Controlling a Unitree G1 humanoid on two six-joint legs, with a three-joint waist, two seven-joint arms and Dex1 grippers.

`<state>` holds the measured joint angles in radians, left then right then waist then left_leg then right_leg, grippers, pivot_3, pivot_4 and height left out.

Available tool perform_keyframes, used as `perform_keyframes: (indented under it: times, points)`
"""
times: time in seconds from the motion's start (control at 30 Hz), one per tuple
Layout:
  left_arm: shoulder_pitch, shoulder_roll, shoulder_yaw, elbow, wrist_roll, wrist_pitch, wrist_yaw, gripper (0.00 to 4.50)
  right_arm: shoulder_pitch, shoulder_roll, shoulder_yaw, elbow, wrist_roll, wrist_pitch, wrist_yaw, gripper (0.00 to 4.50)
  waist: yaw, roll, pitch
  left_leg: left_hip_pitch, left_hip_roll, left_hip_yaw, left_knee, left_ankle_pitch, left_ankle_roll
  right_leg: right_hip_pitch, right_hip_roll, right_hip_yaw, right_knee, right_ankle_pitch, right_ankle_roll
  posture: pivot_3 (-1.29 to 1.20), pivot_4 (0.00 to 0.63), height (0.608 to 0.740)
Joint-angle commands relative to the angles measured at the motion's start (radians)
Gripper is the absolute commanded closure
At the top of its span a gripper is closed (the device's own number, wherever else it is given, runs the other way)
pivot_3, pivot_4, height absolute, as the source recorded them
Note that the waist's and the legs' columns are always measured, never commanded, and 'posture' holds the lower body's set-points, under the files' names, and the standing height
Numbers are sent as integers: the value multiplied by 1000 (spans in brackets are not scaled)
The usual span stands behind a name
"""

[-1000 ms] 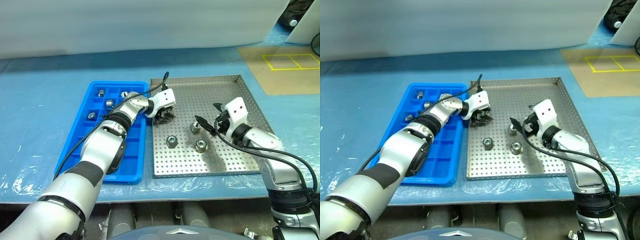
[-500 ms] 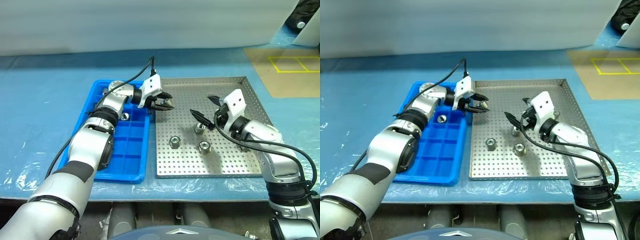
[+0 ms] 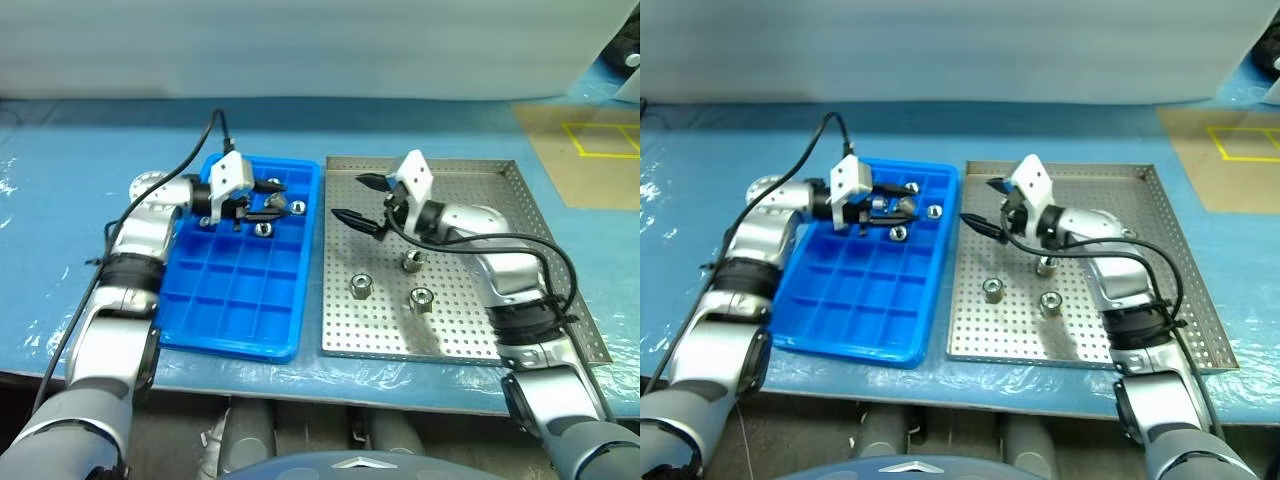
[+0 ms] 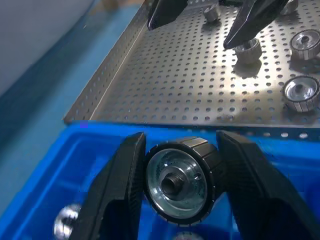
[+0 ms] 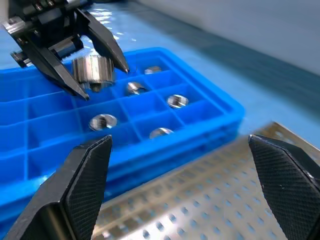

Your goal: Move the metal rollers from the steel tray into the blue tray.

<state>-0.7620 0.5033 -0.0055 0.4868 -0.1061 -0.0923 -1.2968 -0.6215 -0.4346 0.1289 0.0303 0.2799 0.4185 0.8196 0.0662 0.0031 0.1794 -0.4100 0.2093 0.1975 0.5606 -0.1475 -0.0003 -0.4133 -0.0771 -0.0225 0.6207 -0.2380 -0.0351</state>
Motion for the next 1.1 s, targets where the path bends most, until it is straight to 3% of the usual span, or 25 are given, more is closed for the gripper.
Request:
perform_keyframes:
  times: [0.03, 0.37, 0.6, 0.87, 1.1]
  points:
    - [88, 79, 68, -243, -74, 117, 57, 2593, -81, 20, 3, 95, -17, -80, 40, 0, 11, 0, 0, -2, 0, 0, 1, 0, -1, -3, 0, 0, 1, 0, 0, 105, 150, 740]
    - [356, 238, 224, -469, -104, 235, 244, 2593, -164, 99, 72, 215, -14, -135, 205, 0, 56, -1, 0, -6, 0, -3, 0, 2, -4, -8, 0, -1, 4, 0, 0, 287, 150, 740]
    - [481, 233, 273, -510, -147, 265, 327, 2593, -172, 124, 143, 191, -9, -97, 347, 0, 87, -1, 0, -7, 0, -5, 1, 3, -5, -9, 1, -2, 4, 0, 0, 320, 150, 740]
    - [494, 207, 244, -475, -146, 239, 385, 2593, -167, 157, 155, 189, -26, -101, 345, 0, 95, -1, 0, -7, 0, -6, 1, 4, -7, -9, 1, -3, 6, 0, 0, 310, 150, 740]
    - [576, 218, 229, -568, -206, 281, 334, 2593, -125, 134, 141, 145, -29, -81, 327, 0, 91, -2, 0, -7, -1, -6, 1, 5, -8, -9, 1, -3, 5, 0, 0, 277, 150, 740]
